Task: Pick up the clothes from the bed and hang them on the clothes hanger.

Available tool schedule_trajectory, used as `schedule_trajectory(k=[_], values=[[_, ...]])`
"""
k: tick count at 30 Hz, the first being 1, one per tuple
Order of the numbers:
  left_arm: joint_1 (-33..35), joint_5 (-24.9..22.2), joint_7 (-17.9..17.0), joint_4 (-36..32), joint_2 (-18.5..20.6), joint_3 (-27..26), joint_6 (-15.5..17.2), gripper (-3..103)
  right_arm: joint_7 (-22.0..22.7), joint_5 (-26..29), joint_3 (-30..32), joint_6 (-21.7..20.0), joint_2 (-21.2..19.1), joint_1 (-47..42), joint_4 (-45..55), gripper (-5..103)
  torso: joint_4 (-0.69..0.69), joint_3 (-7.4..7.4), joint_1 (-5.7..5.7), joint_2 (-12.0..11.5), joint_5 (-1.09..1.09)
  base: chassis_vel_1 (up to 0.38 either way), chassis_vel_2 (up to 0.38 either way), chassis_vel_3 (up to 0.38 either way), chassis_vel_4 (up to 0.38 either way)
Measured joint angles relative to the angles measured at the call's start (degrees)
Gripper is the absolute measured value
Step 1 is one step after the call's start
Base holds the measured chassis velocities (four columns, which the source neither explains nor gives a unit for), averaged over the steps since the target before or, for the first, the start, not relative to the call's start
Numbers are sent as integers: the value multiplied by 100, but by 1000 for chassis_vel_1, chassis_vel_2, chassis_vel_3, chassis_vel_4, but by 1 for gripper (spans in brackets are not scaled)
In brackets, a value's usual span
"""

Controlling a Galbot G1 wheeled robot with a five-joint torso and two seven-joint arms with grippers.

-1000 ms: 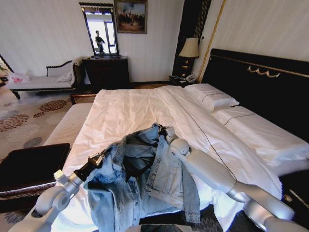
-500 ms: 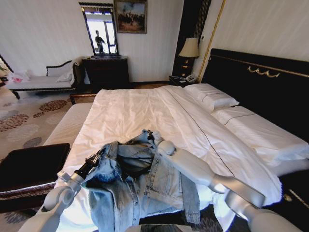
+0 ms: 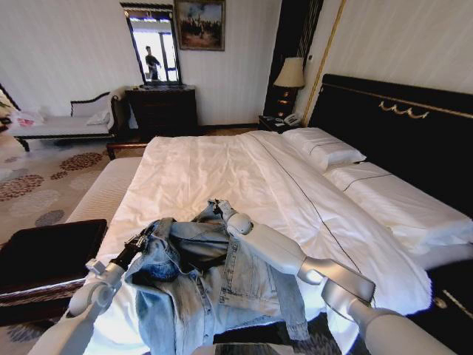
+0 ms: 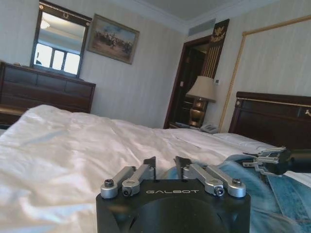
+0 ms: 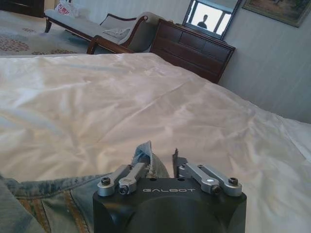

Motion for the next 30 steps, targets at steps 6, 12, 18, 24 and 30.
schedule_trajectory(k=[6, 12, 18, 24, 30], values=[[165, 249, -71, -94, 3, -78, -67, 48, -125, -61, 27, 1, -378, -103, 375, 41, -3, 0, -1, 0, 0, 0, 0, 0, 0], [658, 333, -204, -835, -194, -584, -96, 70, -186, -35, 296, 37, -1401, -529, 1383, 62, -7, 0, 0, 1, 1, 0, 0, 0, 0], [1758, 749, -336, -1485, -646, -980, -289, 91, -285, -242, 690, 240, -2246, -1147, 2476, 90, -3, -1, -1, 1, 2, 0, 0, 0, 0], [2782, 849, -562, -1888, -1226, -1267, -621, 100, -496, -780, 1188, 574, -2738, -2019, 3275, 100, 0, -1, -2, 2, 1, 0, 0, 0, 0], [3429, 1116, -976, -2181, -1598, -1373, -899, 100, -753, -1768, 1730, 879, -3084, -2976, 3649, 100, -4, -1, -2, 1, 2, 0, 0, 0, 0]])
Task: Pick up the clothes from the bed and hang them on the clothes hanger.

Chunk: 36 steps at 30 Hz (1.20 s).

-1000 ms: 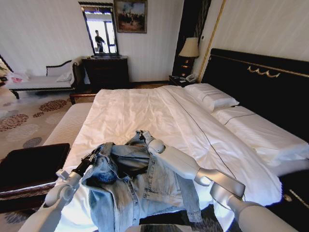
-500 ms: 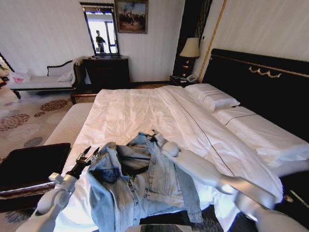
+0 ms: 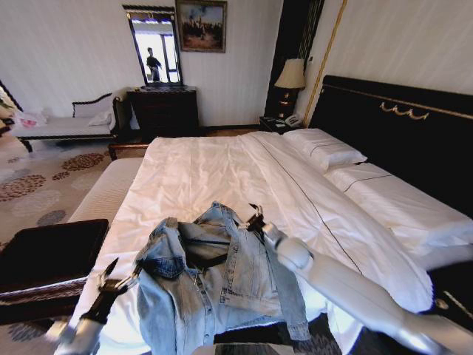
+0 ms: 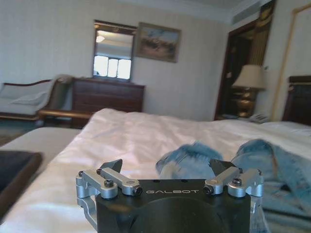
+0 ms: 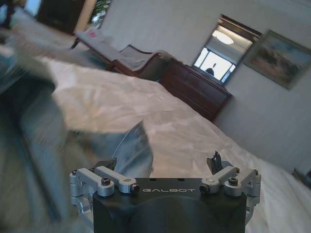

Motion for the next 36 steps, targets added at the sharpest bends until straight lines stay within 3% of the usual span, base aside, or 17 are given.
schedule_trajectory(k=[2, 3, 6, 10, 12, 15, 24, 36], values=[[235, 267, -243, -11, -115, 65, -187, 100, -209, -525, 202, 278, -186, -365, 84, 100, 0, 0, 0, 0, -2, 0, 0, 0, 0], [235, 267, -243, -11, -115, 65, -187, 100, -209, -525, 202, 278, -186, -365, 84, 100, 0, 0, 0, 0, -2, 0, 0, 0, 0], [473, 860, -564, 1, -294, 150, -425, 100, -488, -1051, 327, 732, -364, -683, 174, 100, 1, 0, 0, 0, -4, 0, 0, 0, 0], [677, 1039, -720, -34, -378, 244, -530, 100, -647, -1308, 354, 1042, -386, -880, 204, 100, 2, 1, 2, 0, -2, 0, 0, 0, 0], [872, 1394, -904, 30, -531, 340, -792, 100, -802, -1468, 361, 1300, -379, -1160, 308, 100, 2, 1, 2, 0, -3, 0, 0, 0, 0], [977, 1485, -995, 115, -574, 434, -937, 100, -906, -1720, 366, 1400, -350, -1336, 330, 100, 2, 1, 1, 0, -2, 0, 0, 0, 0], [1088, 1982, -1182, 346, -936, 783, -1285, 100, -1128, -2952, 59, 1693, 143, -1632, -28, 100, 2, 1, 1, -1, -2, 0, 0, 0, 0], [1050, 2022, -1208, 348, -1115, 800, -1356, 100, -1121, -3723, -347, 1964, 778, -1142, -733, 100, 2, 2, 2, -1, -2, 0, 0, 0, 0]])
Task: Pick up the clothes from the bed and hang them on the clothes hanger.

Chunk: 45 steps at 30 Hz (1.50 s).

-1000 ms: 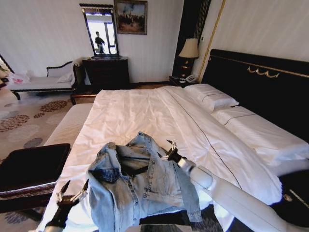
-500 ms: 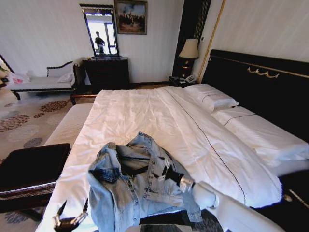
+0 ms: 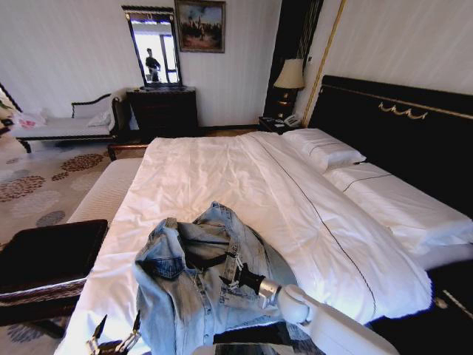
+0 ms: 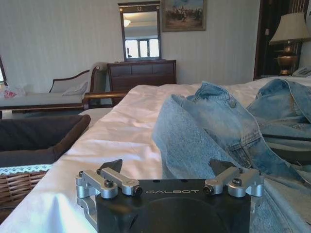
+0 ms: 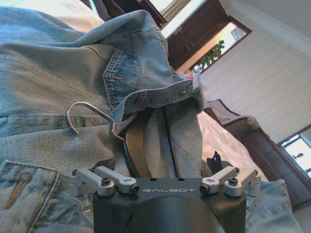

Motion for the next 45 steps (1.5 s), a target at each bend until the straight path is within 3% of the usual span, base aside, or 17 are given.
schedule_trajectory(k=[8, 26, 29, 31, 34, 36, 37, 39, 41, 43, 45], values=[[-27, -80, 2, -35, 34, -73, 53, 100, 90, -514, -161, 139, 371, 325, -681, 100, 0, 0, 0, 0, -1, 0, 0, 0, 0], [-38, -241, 10, -51, 6, -138, 74, 100, 449, -787, -479, 43, 993, 821, -1375, 103, 0, 0, 0, 0, -1, 0, 0, 0, 0], [-39, -275, 10, -55, -5, -138, 73, 100, 473, -871, -564, 46, 1098, 933, -1477, 93, 0, 0, 0, 0, -1, 0, 0, 0, 0], [-38, -282, 10, -56, -8, -140, 71, 100, 488, -868, -595, 47, 1109, 958, -1485, 93, 0, 0, 0, 0, -1, 0, 0, 0, 0], [-39, -291, 12, -47, -9, -142, 65, 100, 505, -869, -653, 68, 1115, 994, -1518, 77, 0, 0, 0, 0, -1, 0, 0, 0, 0], [-39, -292, 12, -45, -9, -142, 64, 100, 510, -869, -659, 82, 1112, 996, -1531, 77, 0, 0, 0, 0, 0, 0, 0, 0, 0], [-39, -292, 12, -44, -9, -142, 62, 100, 524, -856, -659, 93, 1105, 996, -1543, 71, 0, 0, 0, 0, 0, 0, 0, 0, 0], [-38, -292, 15, -45, -13, -140, 58, 100, 550, -756, -659, 104, 1080, 1004, -1551, 61, 0, 0, 0, 0, 0, 0, 0, 0, 0], [-38, -292, 16, -46, -13, -138, 56, 100, 556, -700, -659, 108, 1070, 1010, -1552, 61, 0, 0, 0, 0, 0, 0, 0, 0, 0], [-42, -296, 21, -48, -18, -120, 50, 100, 576, -354, -656, 104, 1023, 1097, -1550, 44, -1, 0, 0, 0, 0, 0, 0, 0, 0], [-42, -297, 24, -51, -28, -106, 46, 100, 577, -139, -670, 78, 1002, 1206, -1546, 39, -1, 0, 0, 0, 0, 0, 0, 0, 0]])
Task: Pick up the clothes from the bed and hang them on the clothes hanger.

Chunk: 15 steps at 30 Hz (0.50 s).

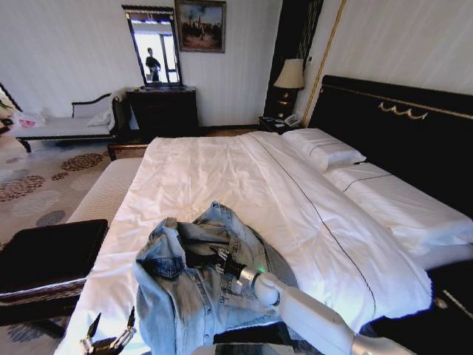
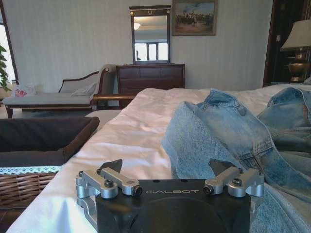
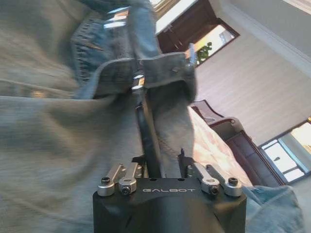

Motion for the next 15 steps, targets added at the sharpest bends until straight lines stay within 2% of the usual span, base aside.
schedule_trajectory(k=[1, 4, 6, 8, 12, 13, 14, 15], values=[[0, 0, 0, 0, 0, 0, 0, 100, 0, 0, 0, 0, 0, 0, 0, 39, 0, 0, 0, 0, 0, 0, 0, 0, 0], [7, -8, 5, -6, -15, 15, -13, 100, 0, 224, -119, -40, -19, 223, -2, 23, 0, 0, 0, 0, 0, 0, 0, 0, 0], [11, -9, 6, -8, -19, 16, -21, 100, 0, 257, -151, -52, -17, 278, -9, 23, 1, 0, 0, 0, 0, 0, 0, 0, 0], [23, -21, 8, -9, -23, 20, -39, 100, 4, 313, -200, -72, 0, 391, -27, 14, 1, 0, 0, 0, -1, 0, 0, 0, 0], [26, -64, 10, -7, -22, 21, -63, 100, 14, 372, -270, -135, 58, 552, -97, 13, 0, 0, 0, 0, 0, 0, 0, 0, 0], [23, -80, 11, -6, -20, 22, -64, 100, 14, 382, -308, -158, 89, 612, -138, 17, 0, 0, 0, 0, -1, 0, 0, 0, 0], [23, -80, 11, -6, -20, 22, -64, 100, 14, 382, -308, -158, 89, 612, -138, 17, 0, 0, 0, 0, -1, 0, 0, 0, 0], [20, -90, 12, -5, -20, 24, -66, 100, 15, 403, -337, -177, 121, 659, -176, 22, 0, 0, 0, 0, -1, 0, 0, 0, 0]])
